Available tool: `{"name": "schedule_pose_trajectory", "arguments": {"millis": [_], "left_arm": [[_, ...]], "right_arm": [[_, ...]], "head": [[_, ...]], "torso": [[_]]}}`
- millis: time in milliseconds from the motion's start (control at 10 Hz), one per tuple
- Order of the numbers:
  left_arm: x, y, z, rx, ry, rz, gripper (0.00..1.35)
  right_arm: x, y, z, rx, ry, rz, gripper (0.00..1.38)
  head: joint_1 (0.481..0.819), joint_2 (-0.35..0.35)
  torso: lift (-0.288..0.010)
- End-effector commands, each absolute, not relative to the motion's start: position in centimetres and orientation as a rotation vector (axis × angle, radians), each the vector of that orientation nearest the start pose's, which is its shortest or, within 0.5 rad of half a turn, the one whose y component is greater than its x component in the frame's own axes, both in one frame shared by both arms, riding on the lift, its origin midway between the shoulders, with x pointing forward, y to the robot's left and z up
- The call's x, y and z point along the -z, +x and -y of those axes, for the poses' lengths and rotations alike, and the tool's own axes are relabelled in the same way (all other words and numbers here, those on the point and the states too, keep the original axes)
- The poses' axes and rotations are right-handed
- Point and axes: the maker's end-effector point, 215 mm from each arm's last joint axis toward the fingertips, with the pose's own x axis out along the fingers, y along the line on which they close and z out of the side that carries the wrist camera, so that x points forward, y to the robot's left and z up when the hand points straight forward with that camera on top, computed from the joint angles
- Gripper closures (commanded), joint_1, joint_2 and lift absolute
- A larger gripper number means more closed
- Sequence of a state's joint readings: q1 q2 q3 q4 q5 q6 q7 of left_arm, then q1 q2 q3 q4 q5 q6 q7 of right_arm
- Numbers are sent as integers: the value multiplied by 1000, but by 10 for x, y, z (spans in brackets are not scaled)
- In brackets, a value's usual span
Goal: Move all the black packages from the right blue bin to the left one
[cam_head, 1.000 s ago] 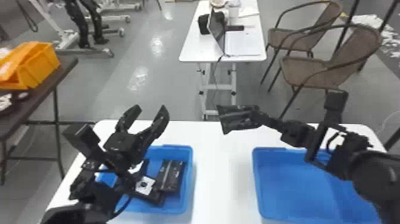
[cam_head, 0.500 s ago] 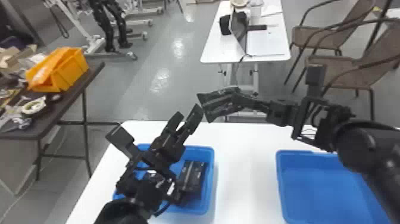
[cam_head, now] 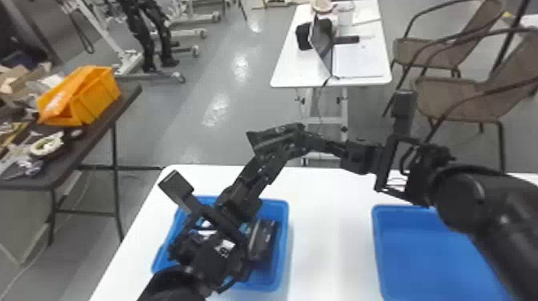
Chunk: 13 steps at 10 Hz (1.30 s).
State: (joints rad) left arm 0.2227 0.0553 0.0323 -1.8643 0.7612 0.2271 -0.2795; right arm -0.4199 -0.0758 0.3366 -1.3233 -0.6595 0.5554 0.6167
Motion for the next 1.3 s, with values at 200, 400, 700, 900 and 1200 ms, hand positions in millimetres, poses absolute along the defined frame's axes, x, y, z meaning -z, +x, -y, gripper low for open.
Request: {"name": "schedule_pose_trajectory", "arguments": {"millis": [200, 400, 700, 900, 1200], "left_arm": [[312, 521, -183, 362, -654, -28, 320], [310, 522, -187, 364, -622, -10, 1231], [314, 519, -188, 351, -652, -2, 1228], [314, 518, -189, 348, -667, 7, 1227], [314, 517, -201, 320, -655, 26, 1228]], "right_arm": [[313, 565, -75, -1061, 533, -383, 1113], [313, 565, -75, -1063, 537, -383, 1113], [315, 564, -75, -1060, 551, -388, 1113], [319, 563, -75, -1058, 562, -396, 1111], [320, 566, -68, -1041, 587, -383, 730]], "head": [[680, 248], [681, 255], [682, 260], [686, 261], [688, 263]], "torso": [[-43], [-43], [-43], [-43], [-42]]}}
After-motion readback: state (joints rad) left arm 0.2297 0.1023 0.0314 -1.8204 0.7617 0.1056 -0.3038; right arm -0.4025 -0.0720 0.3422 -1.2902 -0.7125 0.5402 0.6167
